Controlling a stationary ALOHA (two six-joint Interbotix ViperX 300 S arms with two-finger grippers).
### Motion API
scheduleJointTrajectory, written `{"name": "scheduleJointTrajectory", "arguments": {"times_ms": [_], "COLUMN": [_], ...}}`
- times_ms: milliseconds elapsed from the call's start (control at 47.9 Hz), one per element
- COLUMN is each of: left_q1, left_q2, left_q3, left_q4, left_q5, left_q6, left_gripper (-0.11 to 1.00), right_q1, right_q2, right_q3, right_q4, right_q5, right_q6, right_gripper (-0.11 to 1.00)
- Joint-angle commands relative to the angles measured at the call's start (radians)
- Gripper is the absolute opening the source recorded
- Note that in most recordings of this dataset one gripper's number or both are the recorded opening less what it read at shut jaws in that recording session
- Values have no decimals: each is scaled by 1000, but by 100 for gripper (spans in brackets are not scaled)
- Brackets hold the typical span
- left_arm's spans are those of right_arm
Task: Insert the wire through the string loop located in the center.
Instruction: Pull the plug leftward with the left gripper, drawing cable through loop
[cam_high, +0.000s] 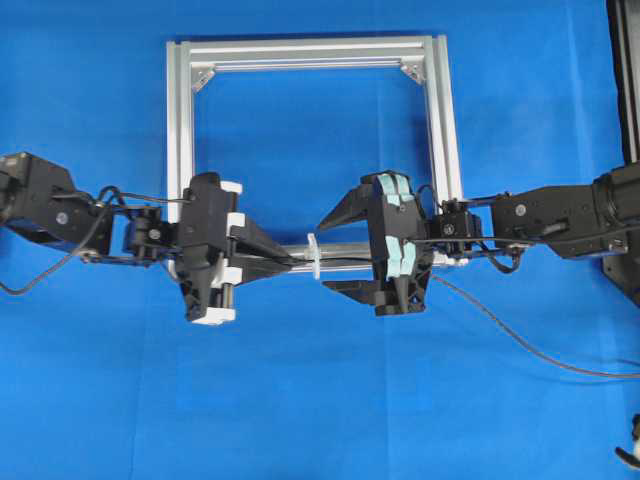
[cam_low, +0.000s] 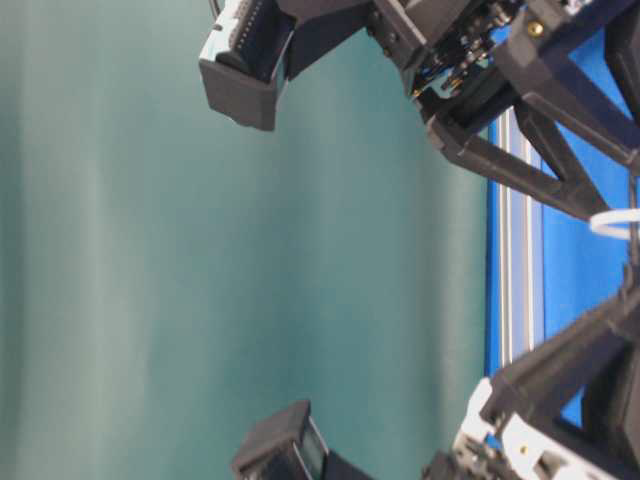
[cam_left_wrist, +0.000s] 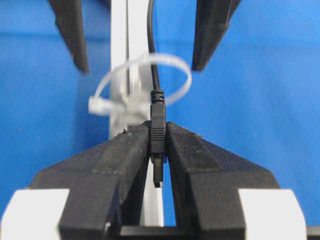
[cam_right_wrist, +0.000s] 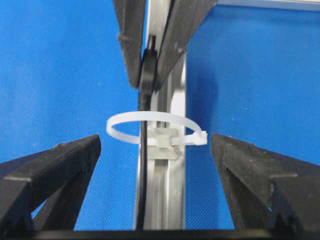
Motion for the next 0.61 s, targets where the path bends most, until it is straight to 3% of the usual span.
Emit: {"name": "scheduleJointTrajectory", "arguments": {"times_ms": [0, 584], "left_q1": [-2, -29], "left_q2": [-61, -310], "left_q3": [17, 330], "left_q4": [3, 3], "left_q5": [-3, -8], "left_q6": [2, -20], "left_gripper": [9, 9], "right_q1": [0, 0], "right_q2": [-12, -12], "right_q3": [-15, -18], "right_q4": [2, 2], "right_q5": [-3, -3], "right_q6": [0, 0], "right_gripper": [98, 98]}}
